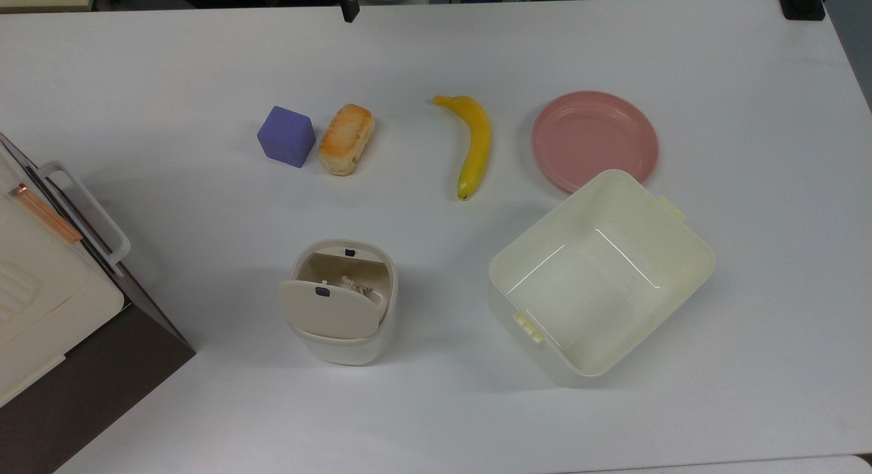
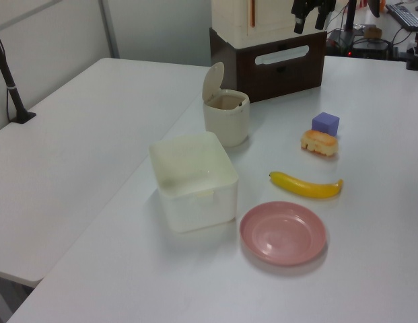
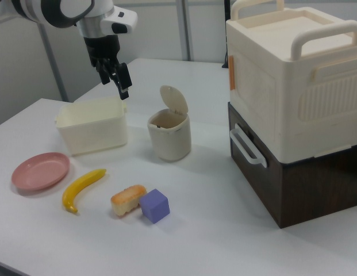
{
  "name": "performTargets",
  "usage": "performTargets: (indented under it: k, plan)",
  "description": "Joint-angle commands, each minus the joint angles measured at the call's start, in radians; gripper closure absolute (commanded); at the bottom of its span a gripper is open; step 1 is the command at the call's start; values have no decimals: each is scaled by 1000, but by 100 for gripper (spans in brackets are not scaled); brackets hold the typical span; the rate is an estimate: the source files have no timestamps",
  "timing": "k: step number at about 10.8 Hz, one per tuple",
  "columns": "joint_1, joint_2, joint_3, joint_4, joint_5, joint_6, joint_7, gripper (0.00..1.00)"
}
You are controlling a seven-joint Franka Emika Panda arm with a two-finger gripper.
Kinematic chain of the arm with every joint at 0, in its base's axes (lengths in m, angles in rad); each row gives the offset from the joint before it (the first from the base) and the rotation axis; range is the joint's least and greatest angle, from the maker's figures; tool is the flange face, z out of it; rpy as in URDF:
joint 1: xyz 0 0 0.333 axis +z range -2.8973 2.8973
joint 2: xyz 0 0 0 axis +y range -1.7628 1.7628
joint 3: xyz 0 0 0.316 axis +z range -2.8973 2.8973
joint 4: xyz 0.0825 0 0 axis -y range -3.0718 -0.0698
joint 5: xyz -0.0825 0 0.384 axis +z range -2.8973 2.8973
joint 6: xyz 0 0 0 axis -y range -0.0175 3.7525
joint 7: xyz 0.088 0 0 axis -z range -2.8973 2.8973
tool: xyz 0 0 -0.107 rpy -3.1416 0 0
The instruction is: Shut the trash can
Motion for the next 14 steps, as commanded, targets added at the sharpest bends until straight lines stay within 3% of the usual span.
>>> performTargets:
  k: [1, 5, 14]
  plan:
    - [11, -28, -4, -22, -12, -20, -59, 0]
    - [11, -30, -4, 3, -17, -69, -118, 0]
    - [12, -30, 0, 16, -43, -106, -112, 0]
